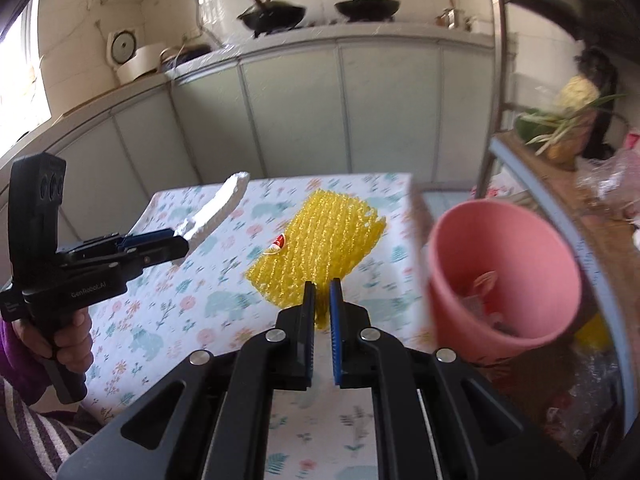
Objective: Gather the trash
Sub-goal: 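Carry the foam strip and yellow net over the pink bucket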
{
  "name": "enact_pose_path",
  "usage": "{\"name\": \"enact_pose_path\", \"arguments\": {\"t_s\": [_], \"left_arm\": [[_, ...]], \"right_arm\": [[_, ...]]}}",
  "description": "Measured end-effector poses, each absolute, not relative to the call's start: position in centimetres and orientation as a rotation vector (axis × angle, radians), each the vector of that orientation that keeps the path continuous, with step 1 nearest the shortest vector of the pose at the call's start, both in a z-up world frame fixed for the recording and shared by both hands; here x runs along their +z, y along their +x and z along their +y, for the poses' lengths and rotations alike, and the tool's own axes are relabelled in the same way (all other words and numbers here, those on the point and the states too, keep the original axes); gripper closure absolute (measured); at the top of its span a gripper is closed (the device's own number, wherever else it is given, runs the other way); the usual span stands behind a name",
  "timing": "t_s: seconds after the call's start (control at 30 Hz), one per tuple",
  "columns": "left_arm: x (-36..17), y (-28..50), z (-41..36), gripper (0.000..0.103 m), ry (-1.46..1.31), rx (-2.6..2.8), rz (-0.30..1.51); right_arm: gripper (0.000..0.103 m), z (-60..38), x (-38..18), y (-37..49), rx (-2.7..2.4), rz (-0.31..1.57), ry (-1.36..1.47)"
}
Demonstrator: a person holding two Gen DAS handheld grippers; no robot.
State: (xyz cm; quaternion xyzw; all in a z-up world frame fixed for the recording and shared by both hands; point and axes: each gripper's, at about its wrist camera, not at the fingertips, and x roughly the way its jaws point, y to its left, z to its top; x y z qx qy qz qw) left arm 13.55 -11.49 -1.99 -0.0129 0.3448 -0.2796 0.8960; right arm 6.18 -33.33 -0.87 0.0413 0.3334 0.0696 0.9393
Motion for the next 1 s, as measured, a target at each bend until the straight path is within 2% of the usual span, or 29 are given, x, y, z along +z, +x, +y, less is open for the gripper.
{"name": "enact_pose_path", "arguments": {"t_s": [0.43,1.0], "left_arm": [[1.2,15.5,-21.8,0.07,0.001,-0.678,0.647],[-2.3,18.3,-33.7,0.07,0.041,-0.688,0.752]], "right_arm": [[0.096,-43.3,1.3,5.1,-0.125,0.565,0.094],[0.096,-48.7,-4.2,8.5,-0.171,0.663,0.134]]}}
